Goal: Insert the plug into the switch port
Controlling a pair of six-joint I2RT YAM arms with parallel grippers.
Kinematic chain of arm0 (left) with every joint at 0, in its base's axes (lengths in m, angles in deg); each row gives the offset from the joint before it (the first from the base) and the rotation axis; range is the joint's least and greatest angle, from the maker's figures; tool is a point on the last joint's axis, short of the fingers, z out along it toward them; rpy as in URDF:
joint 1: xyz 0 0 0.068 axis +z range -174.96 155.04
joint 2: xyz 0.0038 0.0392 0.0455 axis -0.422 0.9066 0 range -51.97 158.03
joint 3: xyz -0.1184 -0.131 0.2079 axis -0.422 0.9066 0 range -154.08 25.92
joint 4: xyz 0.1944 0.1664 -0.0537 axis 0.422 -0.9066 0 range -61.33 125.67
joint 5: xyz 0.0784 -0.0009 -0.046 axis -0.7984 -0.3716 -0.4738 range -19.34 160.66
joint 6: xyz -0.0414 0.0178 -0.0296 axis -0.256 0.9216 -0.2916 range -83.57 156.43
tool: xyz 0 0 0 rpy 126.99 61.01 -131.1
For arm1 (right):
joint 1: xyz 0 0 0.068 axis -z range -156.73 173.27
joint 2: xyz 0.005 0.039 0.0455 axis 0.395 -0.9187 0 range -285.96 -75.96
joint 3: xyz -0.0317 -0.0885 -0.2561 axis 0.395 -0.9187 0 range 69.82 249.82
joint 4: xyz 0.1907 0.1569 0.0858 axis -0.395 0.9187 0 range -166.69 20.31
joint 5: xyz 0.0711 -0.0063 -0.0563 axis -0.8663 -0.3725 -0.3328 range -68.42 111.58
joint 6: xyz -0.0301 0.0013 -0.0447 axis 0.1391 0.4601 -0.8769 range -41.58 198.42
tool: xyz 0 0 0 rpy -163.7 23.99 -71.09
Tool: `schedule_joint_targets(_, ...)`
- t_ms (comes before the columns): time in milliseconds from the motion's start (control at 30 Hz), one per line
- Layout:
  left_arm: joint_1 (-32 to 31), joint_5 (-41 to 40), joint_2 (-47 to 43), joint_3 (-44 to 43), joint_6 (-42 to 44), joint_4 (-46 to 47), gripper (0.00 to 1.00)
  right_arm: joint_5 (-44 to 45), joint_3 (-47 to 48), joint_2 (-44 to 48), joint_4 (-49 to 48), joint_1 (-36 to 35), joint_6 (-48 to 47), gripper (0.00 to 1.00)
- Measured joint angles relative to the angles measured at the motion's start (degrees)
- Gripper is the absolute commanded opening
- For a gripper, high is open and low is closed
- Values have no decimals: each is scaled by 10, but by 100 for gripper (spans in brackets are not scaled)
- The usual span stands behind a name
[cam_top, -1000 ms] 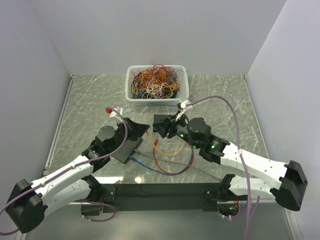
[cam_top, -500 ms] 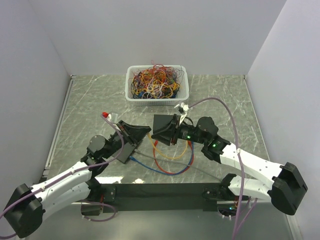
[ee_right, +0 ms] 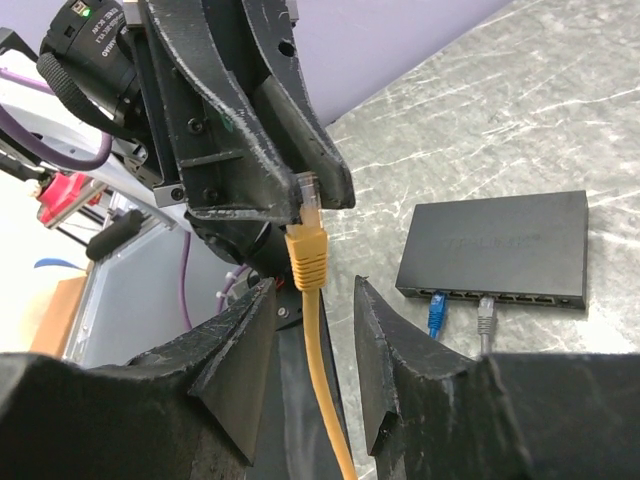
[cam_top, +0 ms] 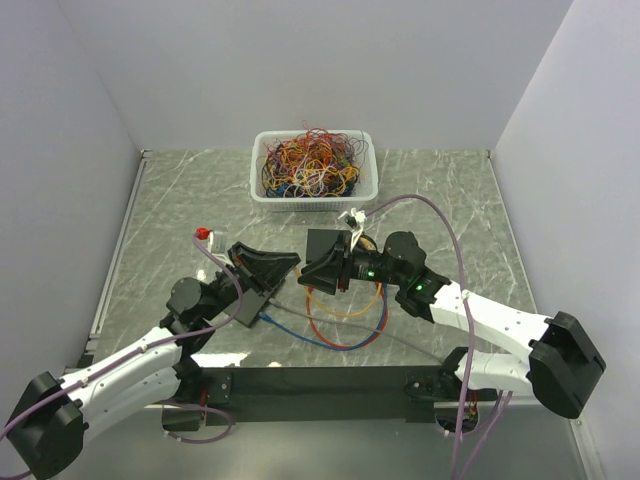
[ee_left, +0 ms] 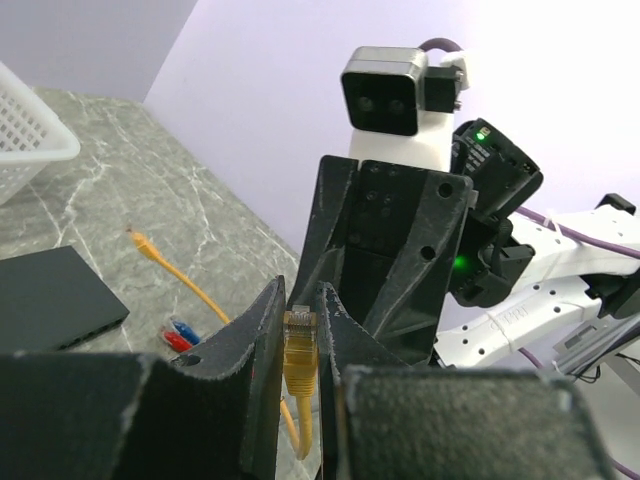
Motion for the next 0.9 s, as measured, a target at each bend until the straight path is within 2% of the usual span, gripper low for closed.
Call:
schedule_joint_targets(300,0,10,14,1,-3,20,1,-3,0,-4,-16,0,6,44)
schedule_joint_targets(733,0,12,20,1,-5,38,1,-18,0,-20,-41,0,26,31)
schedule_joint_targets(900,0,13,20,2,-5,40,1,-18,0,-21,-48,0,30,33)
